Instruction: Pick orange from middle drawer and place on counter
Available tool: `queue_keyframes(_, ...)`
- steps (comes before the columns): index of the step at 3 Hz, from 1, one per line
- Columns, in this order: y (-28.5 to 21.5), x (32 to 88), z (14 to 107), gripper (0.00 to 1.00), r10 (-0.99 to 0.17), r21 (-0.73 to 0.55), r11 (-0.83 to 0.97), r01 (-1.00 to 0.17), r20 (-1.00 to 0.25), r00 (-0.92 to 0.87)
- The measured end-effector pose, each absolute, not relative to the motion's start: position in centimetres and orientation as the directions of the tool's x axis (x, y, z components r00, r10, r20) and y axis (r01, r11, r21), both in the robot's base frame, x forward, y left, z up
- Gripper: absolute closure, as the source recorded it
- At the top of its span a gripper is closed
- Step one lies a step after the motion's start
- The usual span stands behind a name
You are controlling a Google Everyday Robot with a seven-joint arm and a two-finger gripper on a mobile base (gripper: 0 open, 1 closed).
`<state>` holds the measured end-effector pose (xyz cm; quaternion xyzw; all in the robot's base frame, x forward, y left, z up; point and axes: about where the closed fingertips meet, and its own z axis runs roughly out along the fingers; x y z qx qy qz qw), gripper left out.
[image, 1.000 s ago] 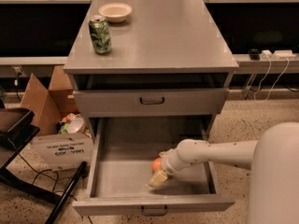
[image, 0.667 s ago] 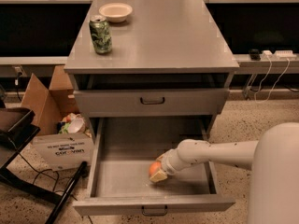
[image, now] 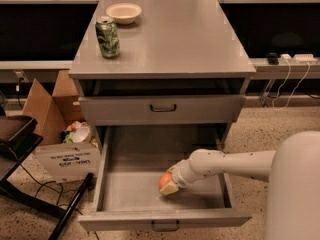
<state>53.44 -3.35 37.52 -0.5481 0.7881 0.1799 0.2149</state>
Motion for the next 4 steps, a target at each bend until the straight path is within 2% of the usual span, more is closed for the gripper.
queue_keyframes(1,-3.3,53.5,41.8,1.0,-0.787,0.022,0.306,-0.952,-0.556,-0.266)
queue_keyframes(2,-4.9,53.9,53.0,1.0,-0.791,-0.025,0.279,-0.96,-0.573,-0.215)
queue_keyframes(4,-10.4,57.8,75.3,1.0,-0.826,-0.153,0.334,-0.93,-0.522,-0.211)
